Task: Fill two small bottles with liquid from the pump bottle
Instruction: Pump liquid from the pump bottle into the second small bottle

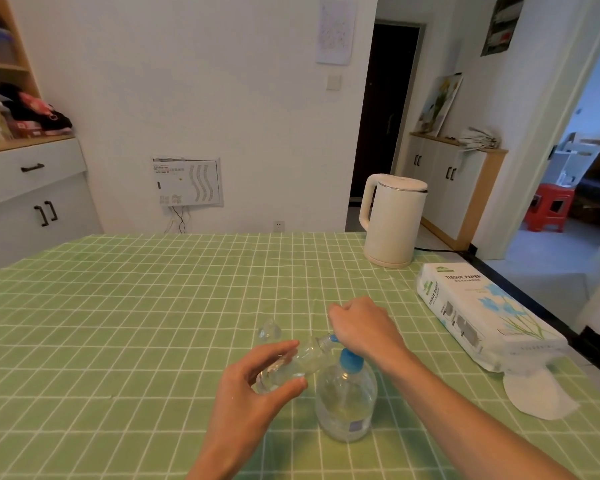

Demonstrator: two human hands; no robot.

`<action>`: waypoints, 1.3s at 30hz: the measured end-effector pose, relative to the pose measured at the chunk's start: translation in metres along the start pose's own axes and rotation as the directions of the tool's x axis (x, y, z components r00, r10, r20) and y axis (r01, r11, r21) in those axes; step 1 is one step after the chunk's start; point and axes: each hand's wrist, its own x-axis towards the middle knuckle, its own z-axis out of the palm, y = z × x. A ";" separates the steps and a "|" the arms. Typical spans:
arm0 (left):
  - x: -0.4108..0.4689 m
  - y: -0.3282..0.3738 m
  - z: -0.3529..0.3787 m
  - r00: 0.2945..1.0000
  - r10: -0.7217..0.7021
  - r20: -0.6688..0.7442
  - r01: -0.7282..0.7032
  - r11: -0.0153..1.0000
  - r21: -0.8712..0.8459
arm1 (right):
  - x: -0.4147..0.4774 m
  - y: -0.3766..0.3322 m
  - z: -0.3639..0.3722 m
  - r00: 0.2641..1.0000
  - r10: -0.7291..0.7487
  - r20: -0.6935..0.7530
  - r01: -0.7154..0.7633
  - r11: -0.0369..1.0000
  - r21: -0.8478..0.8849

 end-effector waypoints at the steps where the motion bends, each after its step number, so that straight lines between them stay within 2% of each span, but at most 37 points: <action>1: 0.000 0.000 0.000 1.000 0.001 -0.001 -0.001 1.000 -0.001 | 0.000 0.001 0.001 1.000 0.003 -0.009 -0.003 1.000 0.011; 15: 0.000 -0.005 0.002 1.000 -0.018 -0.008 0.018 1.000 -0.019 | -0.004 0.002 0.004 1.000 0.021 0.006 -0.022 0.999 0.026; 21: 0.001 0.001 0.000 1.000 -0.011 -0.007 0.011 1.000 -0.010 | 0.000 -0.001 -0.004 1.000 -0.025 0.008 0.025 1.000 -0.008; 26: 0.001 0.005 0.000 1.000 0.000 -0.012 0.000 1.000 0.000 | 0.001 0.002 0.002 1.000 -0.001 0.014 0.001 0.998 0.057; 39: -0.002 0.000 0.001 1.000 -0.014 -0.013 0.014 1.000 0.008 | -0.001 0.005 0.007 0.999 0.031 0.037 -0.032 0.999 0.024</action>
